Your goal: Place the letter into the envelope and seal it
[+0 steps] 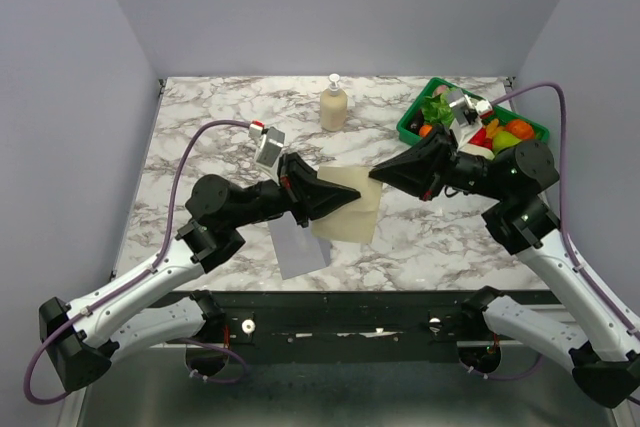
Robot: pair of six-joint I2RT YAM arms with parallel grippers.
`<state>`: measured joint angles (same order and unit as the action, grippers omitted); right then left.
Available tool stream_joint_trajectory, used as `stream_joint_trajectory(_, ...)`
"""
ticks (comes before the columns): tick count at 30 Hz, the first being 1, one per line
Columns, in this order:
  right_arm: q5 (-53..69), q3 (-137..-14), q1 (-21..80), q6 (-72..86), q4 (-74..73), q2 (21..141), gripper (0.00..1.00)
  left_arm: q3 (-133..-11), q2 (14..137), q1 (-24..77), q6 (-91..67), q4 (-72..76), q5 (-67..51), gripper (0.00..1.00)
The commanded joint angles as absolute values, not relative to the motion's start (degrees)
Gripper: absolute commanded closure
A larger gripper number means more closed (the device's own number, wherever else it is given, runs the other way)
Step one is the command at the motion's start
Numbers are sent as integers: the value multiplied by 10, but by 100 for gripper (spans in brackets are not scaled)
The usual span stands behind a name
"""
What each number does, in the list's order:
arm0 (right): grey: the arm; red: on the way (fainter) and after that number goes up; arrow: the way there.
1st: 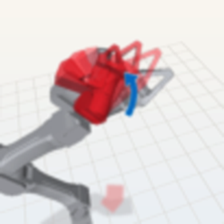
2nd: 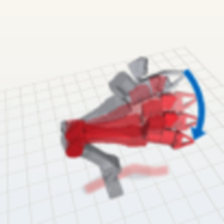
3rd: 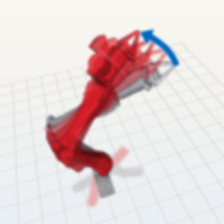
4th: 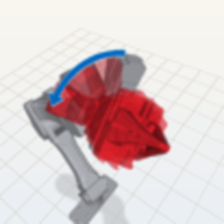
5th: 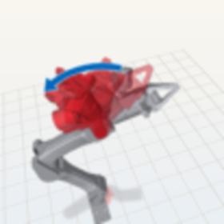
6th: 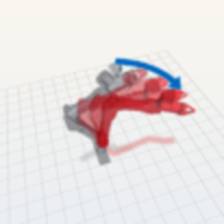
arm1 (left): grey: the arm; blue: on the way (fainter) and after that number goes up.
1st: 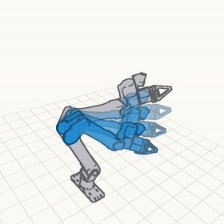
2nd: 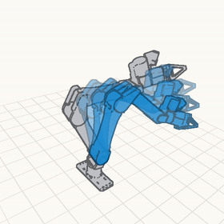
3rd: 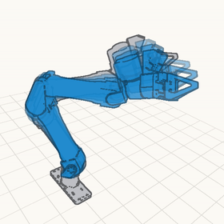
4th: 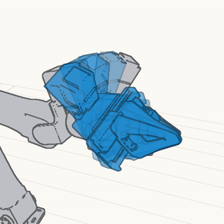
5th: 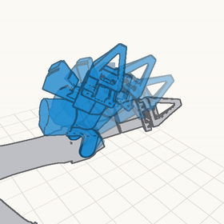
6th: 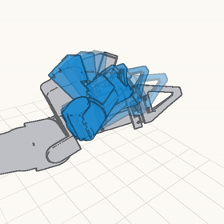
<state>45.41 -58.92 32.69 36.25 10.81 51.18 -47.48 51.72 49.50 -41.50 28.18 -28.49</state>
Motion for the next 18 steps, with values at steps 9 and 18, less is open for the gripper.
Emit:
stream_joint_trajectory(9,485,-570,330,373,117,526,43,-518,515,492,-404,275,-215,98)
stream_joint_trajectory(18,504,-556,337,371,109,528,56,-575,548,485,-390,267,-184,99)
